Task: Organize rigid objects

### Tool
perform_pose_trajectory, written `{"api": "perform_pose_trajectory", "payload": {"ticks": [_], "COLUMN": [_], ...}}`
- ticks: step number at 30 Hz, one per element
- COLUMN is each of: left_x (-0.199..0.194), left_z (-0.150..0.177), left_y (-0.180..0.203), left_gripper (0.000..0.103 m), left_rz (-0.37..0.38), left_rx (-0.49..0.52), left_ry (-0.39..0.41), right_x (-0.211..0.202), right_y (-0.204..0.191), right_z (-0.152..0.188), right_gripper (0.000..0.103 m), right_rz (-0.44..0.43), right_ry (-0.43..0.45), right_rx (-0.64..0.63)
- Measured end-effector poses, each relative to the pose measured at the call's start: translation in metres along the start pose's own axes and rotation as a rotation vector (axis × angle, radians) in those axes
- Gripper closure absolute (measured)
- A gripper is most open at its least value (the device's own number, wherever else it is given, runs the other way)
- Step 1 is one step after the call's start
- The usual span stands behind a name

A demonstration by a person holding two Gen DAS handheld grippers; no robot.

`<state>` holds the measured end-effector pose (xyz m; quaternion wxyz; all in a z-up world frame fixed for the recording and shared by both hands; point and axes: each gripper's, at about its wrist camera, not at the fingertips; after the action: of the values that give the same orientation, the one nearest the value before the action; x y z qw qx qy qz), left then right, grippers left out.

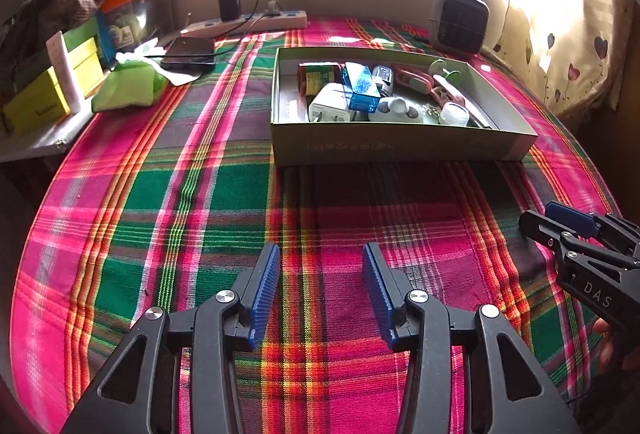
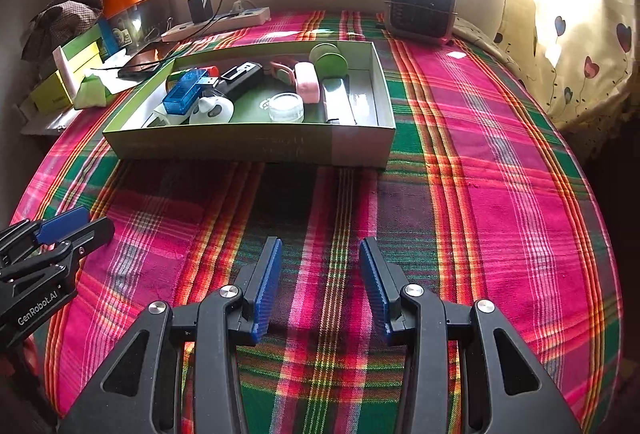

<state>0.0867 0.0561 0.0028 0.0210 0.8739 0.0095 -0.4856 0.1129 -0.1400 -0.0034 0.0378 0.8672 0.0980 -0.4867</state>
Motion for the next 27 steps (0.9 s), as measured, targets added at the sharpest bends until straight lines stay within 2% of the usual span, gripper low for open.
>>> {"api": "perform_pose_trajectory", "payload": {"ticks": [1, 4, 10, 14, 27], "left_x": [0.0, 0.001, 0.003, 0.003, 0.003], "left_z": [0.001, 0.0, -0.002, -0.002, -0.002], "left_y": [0.002, 0.006, 0.01, 0.011, 0.011], "left_gripper": [0.06, 0.057, 0.052, 0.052, 0.051], "left_rz": [-0.009, -0.032, -0.051, -0.06, -0.059], "left_rx": [0.003, 0.009, -0.014, -0.027, -0.03], "left_ry": [0.002, -0.001, -0.004, -0.004, -0.004], "right_x": [0.0, 0.001, 0.002, 0.004, 0.004], "right_y": [0.0, -0.001, 0.001, 0.004, 0.006], "right_z": [0.0, 0.001, 0.0, -0.003, -0.002], "right_gripper": [0.061, 0.05, 0.047, 0.036, 0.033], "right_rz": [0.005, 0.008, 0.02, 0.036, 0.038], "right_ry": [-0.001, -0.002, -0.004, -0.011, -0.012], "right_rx": [-0.001, -0.006, -0.004, 0.012, 0.02]}}
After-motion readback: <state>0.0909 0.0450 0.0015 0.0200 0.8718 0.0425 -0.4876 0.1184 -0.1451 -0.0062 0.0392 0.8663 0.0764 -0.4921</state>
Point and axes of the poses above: each gripper's, at about its wrist camera, not at the fingertips, and x roughly the way its jaws point, y to its right, z to its underside, and after that the axes turned 8 degrees about -y, right-handed
